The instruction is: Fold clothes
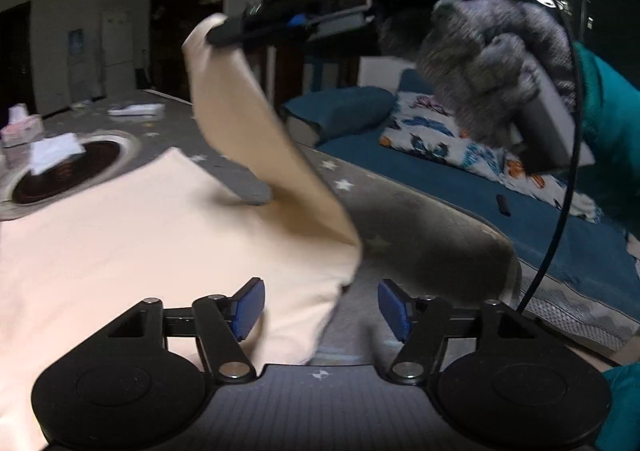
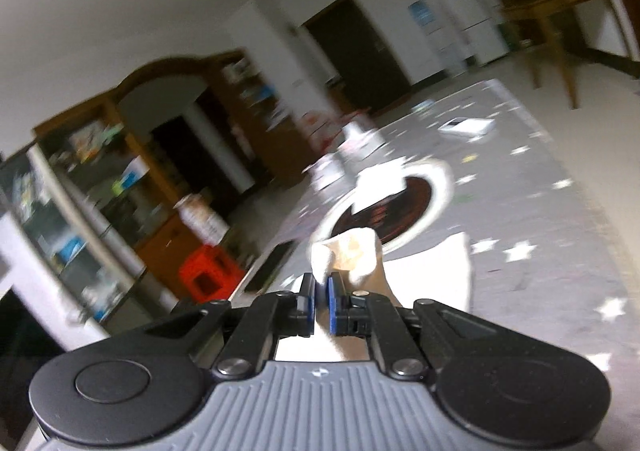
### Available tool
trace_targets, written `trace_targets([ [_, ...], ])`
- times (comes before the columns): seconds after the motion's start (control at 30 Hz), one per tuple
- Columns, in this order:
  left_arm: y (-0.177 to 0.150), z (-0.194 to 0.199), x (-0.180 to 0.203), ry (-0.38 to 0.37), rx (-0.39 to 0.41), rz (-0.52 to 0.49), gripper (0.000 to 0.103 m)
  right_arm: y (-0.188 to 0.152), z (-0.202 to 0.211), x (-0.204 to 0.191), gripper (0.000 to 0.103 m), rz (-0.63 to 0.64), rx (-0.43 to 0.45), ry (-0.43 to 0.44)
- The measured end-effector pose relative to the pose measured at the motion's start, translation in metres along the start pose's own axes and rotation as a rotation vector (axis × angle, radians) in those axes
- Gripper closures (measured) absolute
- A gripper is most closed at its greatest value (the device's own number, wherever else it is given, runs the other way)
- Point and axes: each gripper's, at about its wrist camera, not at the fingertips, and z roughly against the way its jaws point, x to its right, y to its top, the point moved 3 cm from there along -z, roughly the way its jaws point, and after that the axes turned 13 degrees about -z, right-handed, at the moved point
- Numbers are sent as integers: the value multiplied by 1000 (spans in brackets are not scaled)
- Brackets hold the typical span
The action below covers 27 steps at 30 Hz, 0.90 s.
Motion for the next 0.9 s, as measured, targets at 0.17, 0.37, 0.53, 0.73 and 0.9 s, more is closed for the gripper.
trace_targets([
  [0.17,-20,32,-21,98,-5,53,34,-30,-49,-26,97,32,-122,38],
  [0.37,-47,59,-44,210,-35,137,34,-73,-91,-35,97,38,-260,41],
  [0.53,-55,72,-57,259,-39,178,34,-94,-94,-38,84,60,-336,49],
  [0.73,-51,77,-69,292,-19,193,34,-90,-58,-23,82,156,-306,-33],
  [0.9,-42,68,-78,283,-1,212,36,-96,-24,6,81,225,-284,-163],
])
